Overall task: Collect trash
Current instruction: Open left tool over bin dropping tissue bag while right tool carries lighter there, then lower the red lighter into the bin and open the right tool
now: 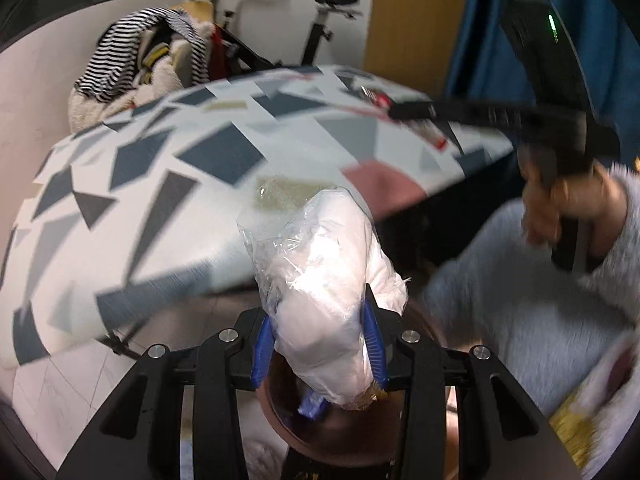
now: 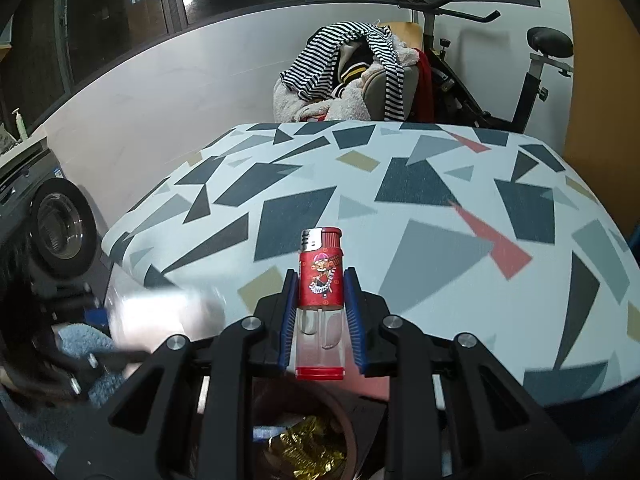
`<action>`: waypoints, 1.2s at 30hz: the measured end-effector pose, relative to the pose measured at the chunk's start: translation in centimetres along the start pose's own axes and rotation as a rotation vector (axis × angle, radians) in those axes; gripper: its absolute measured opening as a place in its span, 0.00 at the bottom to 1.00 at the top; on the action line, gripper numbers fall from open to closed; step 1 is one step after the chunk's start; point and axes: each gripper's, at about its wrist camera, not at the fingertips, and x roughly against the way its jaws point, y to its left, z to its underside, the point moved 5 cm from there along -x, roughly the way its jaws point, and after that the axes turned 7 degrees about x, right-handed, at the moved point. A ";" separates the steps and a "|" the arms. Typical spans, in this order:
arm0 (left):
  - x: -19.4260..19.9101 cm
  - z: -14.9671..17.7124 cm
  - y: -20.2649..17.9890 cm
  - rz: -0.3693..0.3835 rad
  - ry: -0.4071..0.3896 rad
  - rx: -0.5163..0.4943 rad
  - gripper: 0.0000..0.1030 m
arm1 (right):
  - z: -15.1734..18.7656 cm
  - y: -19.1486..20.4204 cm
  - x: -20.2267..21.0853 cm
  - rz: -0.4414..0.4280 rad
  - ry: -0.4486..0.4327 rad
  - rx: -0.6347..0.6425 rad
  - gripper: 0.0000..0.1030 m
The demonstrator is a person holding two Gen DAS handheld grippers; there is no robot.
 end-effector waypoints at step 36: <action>5.1 0.2 3.9 -0.158 -0.294 0.235 0.91 | 11.6 7.4 -7.1 -0.094 0.398 0.173 0.26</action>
